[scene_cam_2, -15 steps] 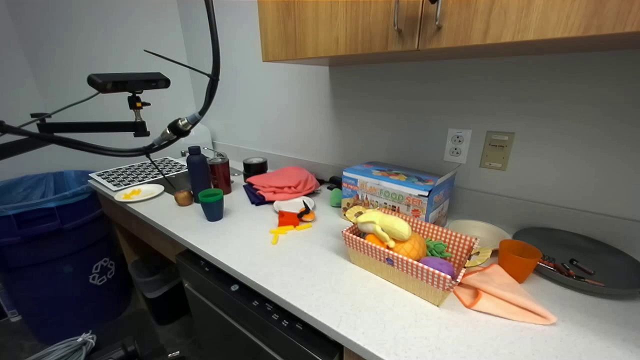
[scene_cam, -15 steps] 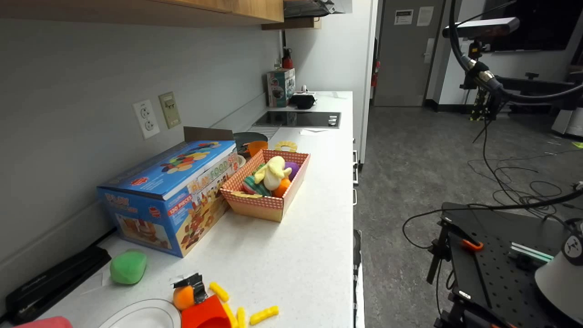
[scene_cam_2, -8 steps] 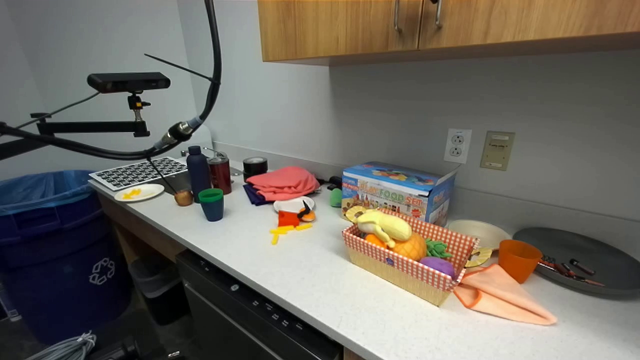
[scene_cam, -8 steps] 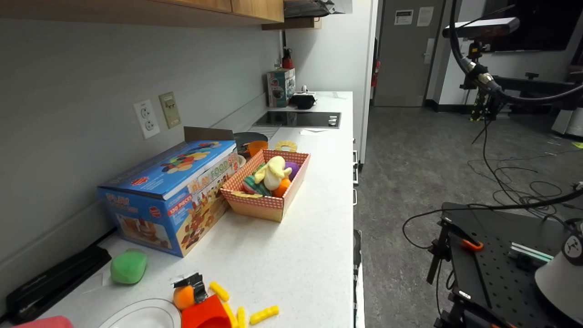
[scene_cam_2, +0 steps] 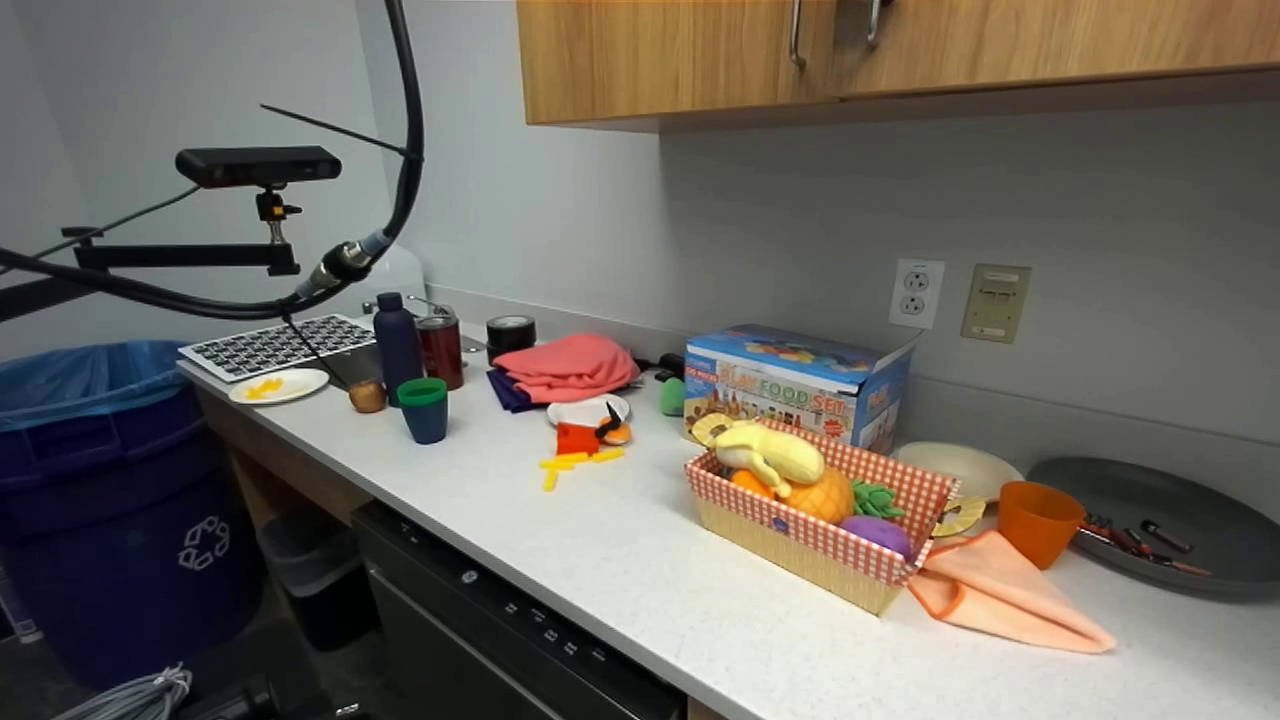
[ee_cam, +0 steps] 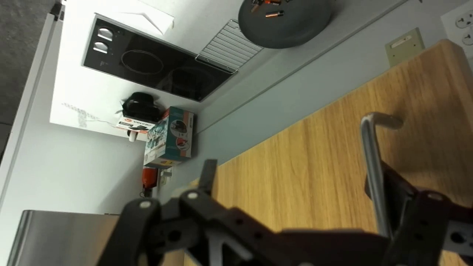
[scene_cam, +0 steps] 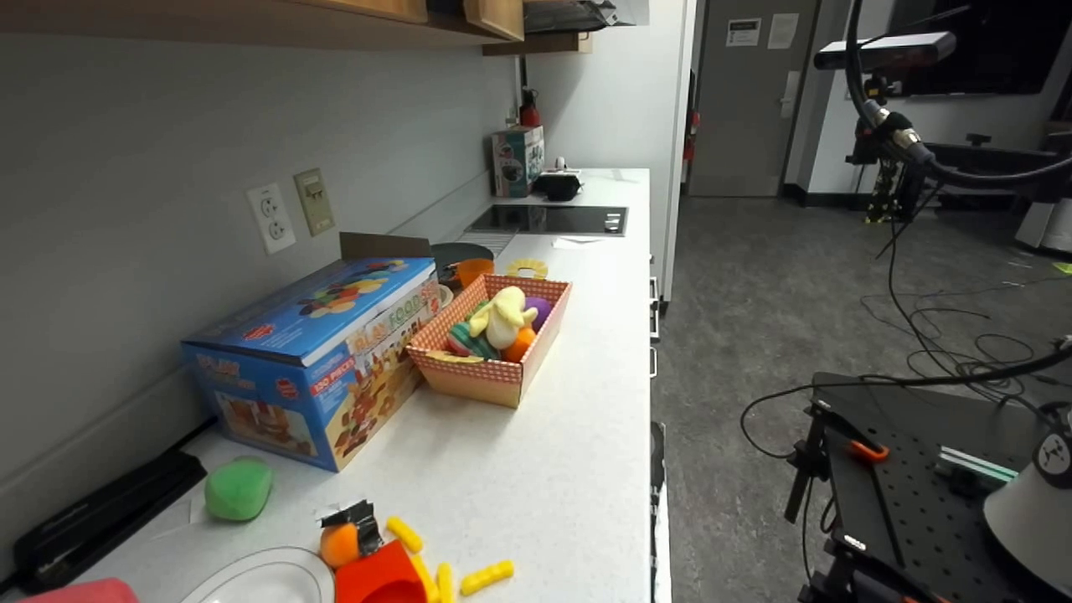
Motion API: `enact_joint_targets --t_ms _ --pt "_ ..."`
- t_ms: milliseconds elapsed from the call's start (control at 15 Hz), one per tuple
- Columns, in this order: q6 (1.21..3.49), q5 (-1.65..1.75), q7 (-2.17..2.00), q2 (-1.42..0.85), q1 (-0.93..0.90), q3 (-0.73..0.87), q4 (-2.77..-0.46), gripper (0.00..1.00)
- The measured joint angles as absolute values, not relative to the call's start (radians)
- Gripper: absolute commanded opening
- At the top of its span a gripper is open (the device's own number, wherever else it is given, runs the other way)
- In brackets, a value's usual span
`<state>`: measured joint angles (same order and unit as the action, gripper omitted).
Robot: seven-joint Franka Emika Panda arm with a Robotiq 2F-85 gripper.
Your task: Open the cabinet door
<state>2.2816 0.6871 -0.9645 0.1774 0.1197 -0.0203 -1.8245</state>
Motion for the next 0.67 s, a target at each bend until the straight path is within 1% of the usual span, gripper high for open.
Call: enact_joint_targets --t_ms 267,667 --pt "2.282 0.642 -0.952 0.252 0.122 0.000 -1.897 1.00" --pt "2.223 0.381 -0.892 0.376 0.150 0.055 -1.982 1.00"
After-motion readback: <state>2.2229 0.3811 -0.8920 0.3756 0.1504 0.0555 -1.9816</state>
